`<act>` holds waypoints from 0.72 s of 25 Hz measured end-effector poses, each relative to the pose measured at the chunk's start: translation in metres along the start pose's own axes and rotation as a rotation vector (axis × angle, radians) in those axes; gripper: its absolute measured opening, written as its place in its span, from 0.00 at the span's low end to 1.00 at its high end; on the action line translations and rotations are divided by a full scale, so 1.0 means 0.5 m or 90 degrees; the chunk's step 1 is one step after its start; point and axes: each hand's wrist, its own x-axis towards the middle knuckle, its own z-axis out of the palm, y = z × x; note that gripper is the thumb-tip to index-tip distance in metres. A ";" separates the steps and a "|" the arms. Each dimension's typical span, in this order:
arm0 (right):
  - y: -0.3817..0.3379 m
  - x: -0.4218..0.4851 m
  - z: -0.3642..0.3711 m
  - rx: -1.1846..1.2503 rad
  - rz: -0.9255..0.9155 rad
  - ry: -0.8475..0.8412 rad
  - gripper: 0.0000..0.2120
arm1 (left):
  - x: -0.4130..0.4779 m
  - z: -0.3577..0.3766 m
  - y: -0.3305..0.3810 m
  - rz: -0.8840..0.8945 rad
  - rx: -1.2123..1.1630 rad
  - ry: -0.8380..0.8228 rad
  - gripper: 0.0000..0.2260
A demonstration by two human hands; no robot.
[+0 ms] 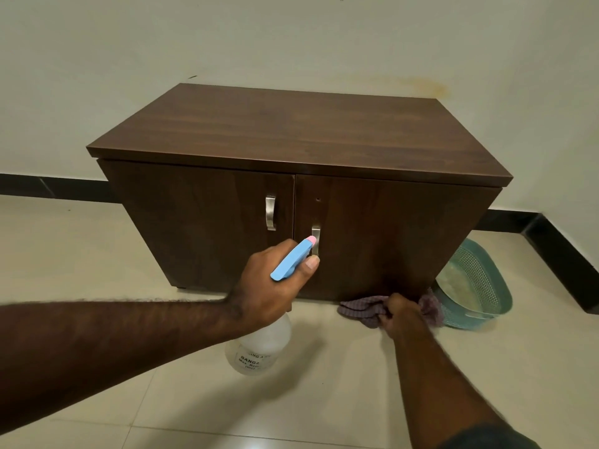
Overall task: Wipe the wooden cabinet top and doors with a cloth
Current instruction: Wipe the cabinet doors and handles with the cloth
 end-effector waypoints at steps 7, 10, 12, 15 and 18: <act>0.117 -0.135 0.184 -0.091 0.045 -0.300 0.09 | -0.011 -0.032 -0.007 -0.026 0.038 0.015 0.15; 0.163 -0.207 0.268 -0.107 0.016 -0.406 0.13 | -0.019 -0.067 -0.016 -0.026 0.048 0.044 0.15; 0.186 -0.244 0.311 -0.108 -0.003 -0.489 0.14 | -0.028 -0.095 -0.030 -0.043 0.053 0.057 0.16; 0.195 -0.308 0.369 -0.066 -0.005 -0.592 0.17 | -0.035 -0.133 -0.056 -0.067 0.048 0.082 0.17; 0.177 -0.343 0.388 -0.085 0.016 -0.603 0.22 | -0.028 -0.146 -0.063 -0.073 0.039 0.098 0.18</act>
